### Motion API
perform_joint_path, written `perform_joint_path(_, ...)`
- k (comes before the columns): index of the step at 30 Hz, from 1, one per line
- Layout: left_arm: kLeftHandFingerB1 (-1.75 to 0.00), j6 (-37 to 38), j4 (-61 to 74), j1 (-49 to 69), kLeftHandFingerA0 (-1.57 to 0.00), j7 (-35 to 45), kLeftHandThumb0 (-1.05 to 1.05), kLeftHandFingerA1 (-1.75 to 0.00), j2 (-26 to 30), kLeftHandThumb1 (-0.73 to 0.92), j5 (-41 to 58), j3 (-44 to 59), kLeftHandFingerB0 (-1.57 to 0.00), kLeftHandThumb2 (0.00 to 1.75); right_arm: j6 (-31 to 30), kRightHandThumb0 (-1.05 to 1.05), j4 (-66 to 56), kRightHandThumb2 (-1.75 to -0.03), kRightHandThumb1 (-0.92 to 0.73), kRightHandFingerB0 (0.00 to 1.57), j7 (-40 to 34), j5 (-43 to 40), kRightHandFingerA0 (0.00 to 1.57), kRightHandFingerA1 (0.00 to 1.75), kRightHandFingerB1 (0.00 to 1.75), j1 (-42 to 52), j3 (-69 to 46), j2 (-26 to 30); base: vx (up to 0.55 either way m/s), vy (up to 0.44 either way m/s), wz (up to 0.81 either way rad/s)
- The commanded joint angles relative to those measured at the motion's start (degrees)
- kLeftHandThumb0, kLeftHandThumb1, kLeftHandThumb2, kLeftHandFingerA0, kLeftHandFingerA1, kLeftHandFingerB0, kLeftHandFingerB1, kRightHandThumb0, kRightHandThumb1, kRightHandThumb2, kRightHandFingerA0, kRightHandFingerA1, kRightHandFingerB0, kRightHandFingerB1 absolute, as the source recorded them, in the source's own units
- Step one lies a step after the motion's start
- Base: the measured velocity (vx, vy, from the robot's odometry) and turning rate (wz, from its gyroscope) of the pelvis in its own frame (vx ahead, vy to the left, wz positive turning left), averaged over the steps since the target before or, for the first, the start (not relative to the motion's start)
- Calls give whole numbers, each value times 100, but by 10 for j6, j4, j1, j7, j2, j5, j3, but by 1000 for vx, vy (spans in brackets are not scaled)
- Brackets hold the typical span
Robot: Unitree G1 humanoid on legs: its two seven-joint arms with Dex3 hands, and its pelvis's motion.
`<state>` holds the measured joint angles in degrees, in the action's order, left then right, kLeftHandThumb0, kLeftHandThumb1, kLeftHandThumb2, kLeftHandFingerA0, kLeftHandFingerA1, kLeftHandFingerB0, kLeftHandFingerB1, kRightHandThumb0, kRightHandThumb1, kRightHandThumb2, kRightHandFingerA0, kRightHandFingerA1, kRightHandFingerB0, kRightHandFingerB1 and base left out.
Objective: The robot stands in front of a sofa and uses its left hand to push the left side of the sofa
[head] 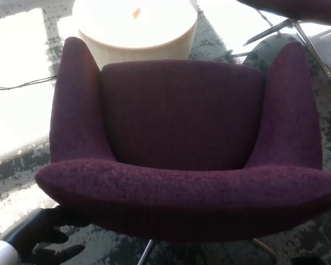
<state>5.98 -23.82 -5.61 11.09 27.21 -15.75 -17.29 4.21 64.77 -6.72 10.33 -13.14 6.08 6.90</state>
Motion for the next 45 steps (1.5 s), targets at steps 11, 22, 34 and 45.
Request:
perform_joint_path(11,-46,219,-316,-53,-1,-36,-32,-47,-54,63,101,141,-1,116,178,-88,60,-140,-75,0,-68,-15,1,69,59,-38,-57,-1,1,-1,-2)
perform_joint_path(22,-27,181,-391,-94,-5,26,-71,-32,-1,84,155,284,-4,110,199,-97,72,-129,-71,0,-51,-10,0,68,59,-27,-65,-10,0,0,0)
perform_joint_path(34,-24,143,-459,-164,-4,11,-67,-36,30,83,173,358,0,103,209,-101,76,-118,-76,0,-33,-21,0,76,58,-10,-84,-13,0,0,0)
perform_joint_path(45,-24,79,-473,-276,0,57,-74,-20,27,84,143,288,-10,114,227,-102,76,-115,-86,0,-19,-24,12,90,57,-8,-91,-18,0,0,0)
